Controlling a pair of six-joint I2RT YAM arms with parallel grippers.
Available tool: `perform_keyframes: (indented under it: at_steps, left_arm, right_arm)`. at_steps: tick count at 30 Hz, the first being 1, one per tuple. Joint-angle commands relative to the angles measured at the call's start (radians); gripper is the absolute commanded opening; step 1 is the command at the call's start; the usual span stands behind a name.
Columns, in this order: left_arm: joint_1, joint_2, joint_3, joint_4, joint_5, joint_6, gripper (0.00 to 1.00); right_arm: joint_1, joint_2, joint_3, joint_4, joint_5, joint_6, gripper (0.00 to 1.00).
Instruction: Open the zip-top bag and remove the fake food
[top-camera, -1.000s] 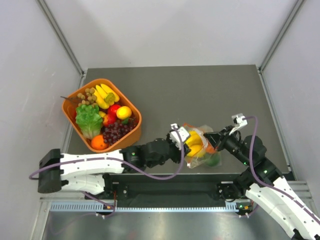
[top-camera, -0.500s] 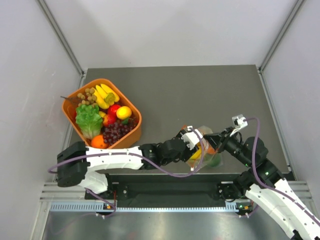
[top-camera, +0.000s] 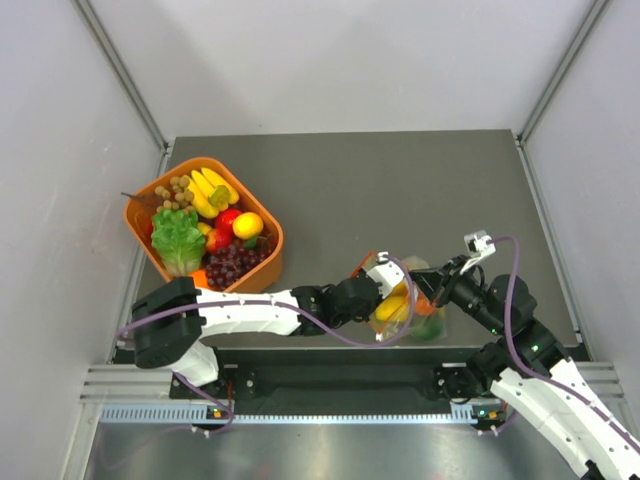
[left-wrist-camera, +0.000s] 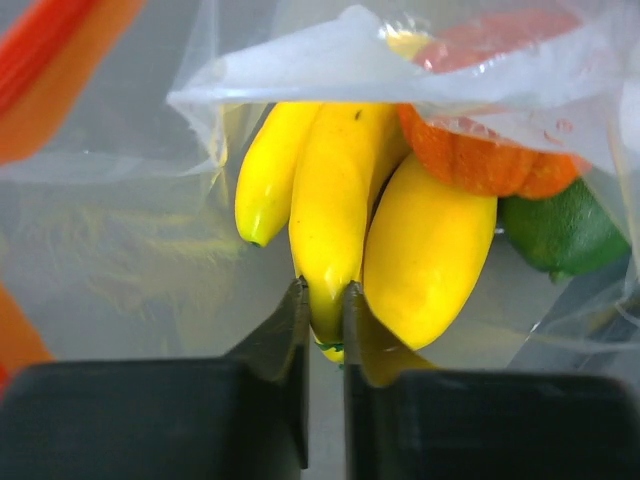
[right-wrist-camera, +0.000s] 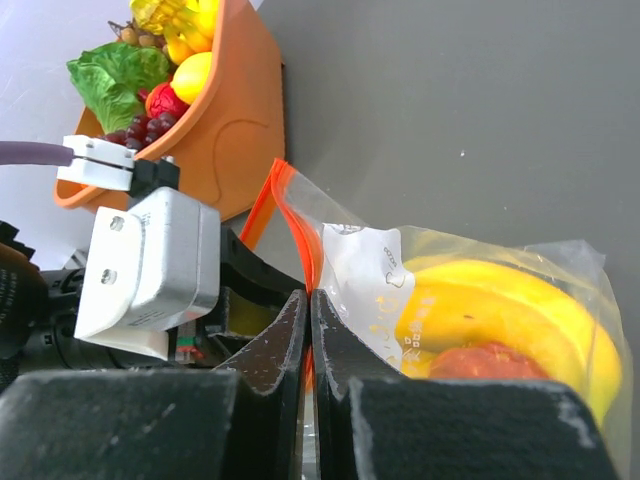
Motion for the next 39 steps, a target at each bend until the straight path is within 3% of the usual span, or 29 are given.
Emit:
perform_keyframes:
  at_steps: [1, 13, 25, 39]
  left_arm:
    - [0.000, -0.005, 0.045, 0.019, 0.033, -0.019, 0.03]
    - [0.000, -0.162, 0.038, -0.024, 0.012, -0.078, 0.00]
    - [0.003, -0.284, -0.091, -0.051, -0.039, -0.111, 0.00]
    - [0.003, -0.420, -0.142, -0.097, -0.143, -0.098, 0.00]
  right_arm:
    - [0.015, -0.017, 0.002, -0.006, 0.029, -0.012, 0.00]
    - [0.015, 0.022, -0.041, -0.031, 0.101, -0.041, 0.00]
    - [0.015, 0.061, -0.047, -0.020, 0.118, -0.053, 0.00]
    - [0.015, 0.074, -0.055, -0.022, 0.164, -0.055, 0.00]
